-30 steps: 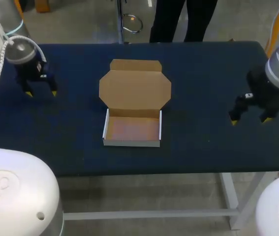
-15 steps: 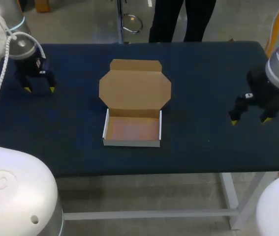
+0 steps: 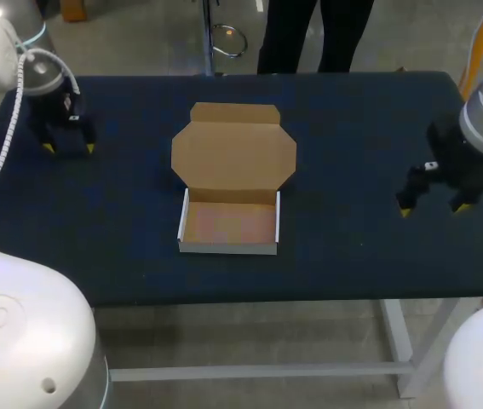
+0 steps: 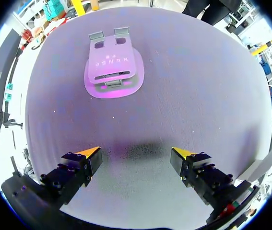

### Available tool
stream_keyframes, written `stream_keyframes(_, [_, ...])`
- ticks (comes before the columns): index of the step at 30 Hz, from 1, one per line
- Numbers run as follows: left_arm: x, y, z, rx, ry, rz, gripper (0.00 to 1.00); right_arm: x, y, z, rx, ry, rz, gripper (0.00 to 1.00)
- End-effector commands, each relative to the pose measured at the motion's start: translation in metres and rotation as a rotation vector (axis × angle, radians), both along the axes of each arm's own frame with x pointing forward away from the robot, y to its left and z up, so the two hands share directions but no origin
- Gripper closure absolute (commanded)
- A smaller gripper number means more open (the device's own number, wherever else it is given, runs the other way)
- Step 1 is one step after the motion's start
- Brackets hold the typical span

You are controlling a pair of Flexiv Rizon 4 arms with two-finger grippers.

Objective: Assemble the packaging by folding the flat box into shape, placing the metal phone stand inside, and closing the box properly

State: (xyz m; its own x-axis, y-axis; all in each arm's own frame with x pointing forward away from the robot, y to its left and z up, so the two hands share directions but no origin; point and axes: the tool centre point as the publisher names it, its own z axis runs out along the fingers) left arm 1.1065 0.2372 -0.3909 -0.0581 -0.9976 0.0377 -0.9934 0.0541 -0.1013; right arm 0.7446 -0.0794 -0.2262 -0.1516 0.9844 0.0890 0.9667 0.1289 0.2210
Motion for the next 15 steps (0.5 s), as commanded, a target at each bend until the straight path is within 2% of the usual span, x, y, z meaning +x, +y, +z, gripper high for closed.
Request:
stream_keyframes(1, [0.012, 0.003, -0.002, 0.001, 0.032, 0.004, 0.0, -0.009, 0.002, -0.002, -0.003, -0.035, -0.004, 0.0])
stream_keyframes(15, [0.03, 0.009, -0.004, 0.011, 0.039, 0.007, 0.0, -0.009, 0.002, -0.002, -0.003, -0.035, -0.004, 0.0])
